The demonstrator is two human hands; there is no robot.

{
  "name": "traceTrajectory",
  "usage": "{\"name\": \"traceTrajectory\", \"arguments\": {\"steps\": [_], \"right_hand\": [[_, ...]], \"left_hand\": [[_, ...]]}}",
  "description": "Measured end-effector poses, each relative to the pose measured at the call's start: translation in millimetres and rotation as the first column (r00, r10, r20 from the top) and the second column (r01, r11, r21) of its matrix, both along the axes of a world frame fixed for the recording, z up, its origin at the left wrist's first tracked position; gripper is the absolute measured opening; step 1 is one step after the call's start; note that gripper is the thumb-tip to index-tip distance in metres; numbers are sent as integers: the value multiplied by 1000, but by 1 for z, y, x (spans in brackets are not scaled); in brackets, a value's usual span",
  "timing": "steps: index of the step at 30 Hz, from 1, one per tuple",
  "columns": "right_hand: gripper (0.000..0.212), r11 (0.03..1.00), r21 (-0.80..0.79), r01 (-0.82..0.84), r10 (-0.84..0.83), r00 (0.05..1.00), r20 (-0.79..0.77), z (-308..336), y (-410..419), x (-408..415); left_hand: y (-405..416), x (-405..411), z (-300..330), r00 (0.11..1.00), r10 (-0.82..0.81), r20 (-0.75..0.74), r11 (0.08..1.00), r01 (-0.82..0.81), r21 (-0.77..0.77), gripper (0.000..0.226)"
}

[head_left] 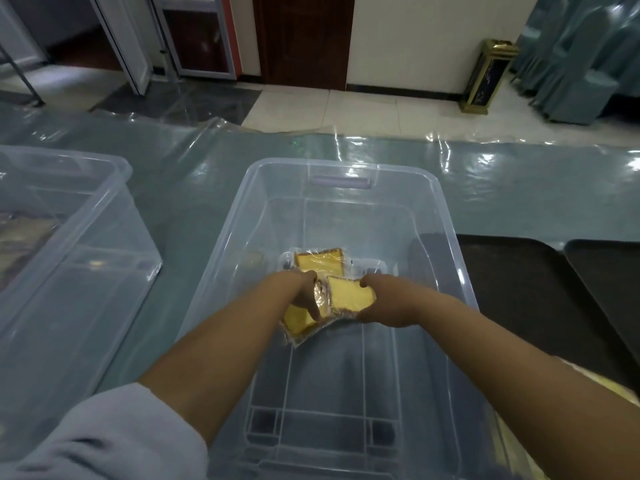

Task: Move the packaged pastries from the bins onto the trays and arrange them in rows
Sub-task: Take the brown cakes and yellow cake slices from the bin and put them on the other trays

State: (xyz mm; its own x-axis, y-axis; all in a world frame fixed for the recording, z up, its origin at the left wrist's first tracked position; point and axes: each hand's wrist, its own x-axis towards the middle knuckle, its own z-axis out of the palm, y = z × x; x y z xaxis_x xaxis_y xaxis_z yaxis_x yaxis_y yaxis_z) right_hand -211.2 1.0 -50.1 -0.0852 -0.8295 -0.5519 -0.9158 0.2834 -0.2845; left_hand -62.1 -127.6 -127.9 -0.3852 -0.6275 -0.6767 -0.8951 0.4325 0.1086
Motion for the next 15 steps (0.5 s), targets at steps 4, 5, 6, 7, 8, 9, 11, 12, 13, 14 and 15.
{"name": "traceTrajectory", "arguments": {"steps": [4,5,6,7,8,9,11,12,13,14,15], "right_hand": [[72,999,34,-39,39,999,-15,0,0,4],[72,998,52,-39,39,999,-12,0,-3,5],[72,997,67,-24,24,1000,-1,0,-5,4],[72,997,71,-1,1,1000,11,1,-9,4],[71,998,59,20,-21,1000,16,1,-11,3],[70,999,36,37,-37,999,11,1,-14,3],[66,999,-11,41,-41,999,-30,-2,-16,3],[65,999,-27,27,-28,998,-52,-3,-15,4],[64,999,-41,17,-20,998,-66,-4,-13,5],[64,999,-47,14,-18,997,-70,-5,-12,6],[63,999,-50,13,-16,998,-66,-6,-12,6]], "left_hand": [[4,6,-5,991,100,-85,995,-101,1,112],[6,6,-6,991,108,-85,994,-109,-14,114],[9,5,-6,990,117,-75,993,-119,-24,117],[11,5,-5,991,123,-57,992,-124,-24,121],[13,4,-3,992,124,-33,992,-125,-19,125],[14,5,-2,993,120,-10,993,-120,-13,126],[14,5,4,992,128,18,992,-128,10,121],[14,7,8,989,144,37,989,-145,33,117],[14,7,14,986,156,56,985,-159,59,112],[14,7,22,987,146,74,985,-151,77,107],[15,6,29,990,112,85,989,-119,87,100]]}}
